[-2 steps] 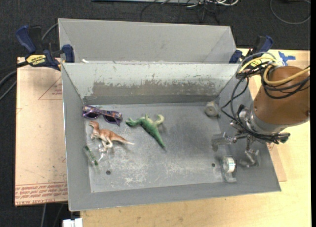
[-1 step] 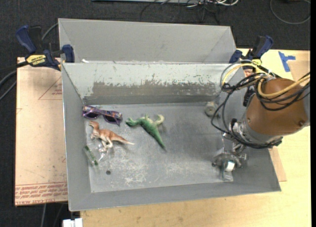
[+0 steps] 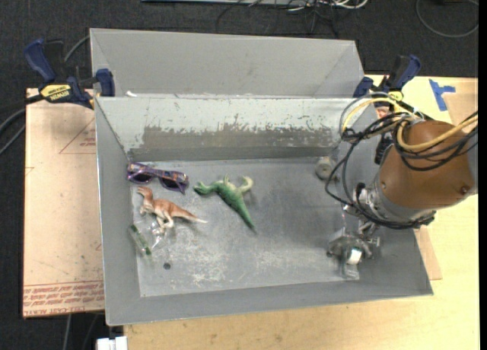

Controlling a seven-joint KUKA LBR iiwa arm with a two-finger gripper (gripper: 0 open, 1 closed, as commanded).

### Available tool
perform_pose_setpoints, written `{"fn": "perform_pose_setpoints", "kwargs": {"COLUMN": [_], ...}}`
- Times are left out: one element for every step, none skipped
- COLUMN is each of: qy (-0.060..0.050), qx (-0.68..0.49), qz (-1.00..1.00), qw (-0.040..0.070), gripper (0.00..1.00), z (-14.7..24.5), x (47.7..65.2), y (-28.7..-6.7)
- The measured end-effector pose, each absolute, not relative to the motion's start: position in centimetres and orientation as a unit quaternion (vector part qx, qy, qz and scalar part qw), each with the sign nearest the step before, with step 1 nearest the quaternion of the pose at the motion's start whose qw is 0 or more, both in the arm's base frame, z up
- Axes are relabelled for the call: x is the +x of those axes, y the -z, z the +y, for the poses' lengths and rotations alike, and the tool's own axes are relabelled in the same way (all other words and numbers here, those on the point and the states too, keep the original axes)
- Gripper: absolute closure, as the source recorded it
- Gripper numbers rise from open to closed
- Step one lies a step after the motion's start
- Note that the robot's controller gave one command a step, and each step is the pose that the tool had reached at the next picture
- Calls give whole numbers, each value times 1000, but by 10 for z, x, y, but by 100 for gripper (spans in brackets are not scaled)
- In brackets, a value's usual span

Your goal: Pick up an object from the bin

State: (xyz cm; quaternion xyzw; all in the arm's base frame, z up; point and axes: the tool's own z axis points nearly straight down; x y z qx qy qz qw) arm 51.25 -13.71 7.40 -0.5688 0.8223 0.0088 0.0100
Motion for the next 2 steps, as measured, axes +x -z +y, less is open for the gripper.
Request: {"fn": "perform_pose_setpoints", "kwargs": {"qy": [-9,-8], "qx": [-569,-570], "qz": [822,822], "qw": [9,7], "gripper": [100,100], "z": [-137,-140], "x": [512,510], "y": [-77,-90]}}
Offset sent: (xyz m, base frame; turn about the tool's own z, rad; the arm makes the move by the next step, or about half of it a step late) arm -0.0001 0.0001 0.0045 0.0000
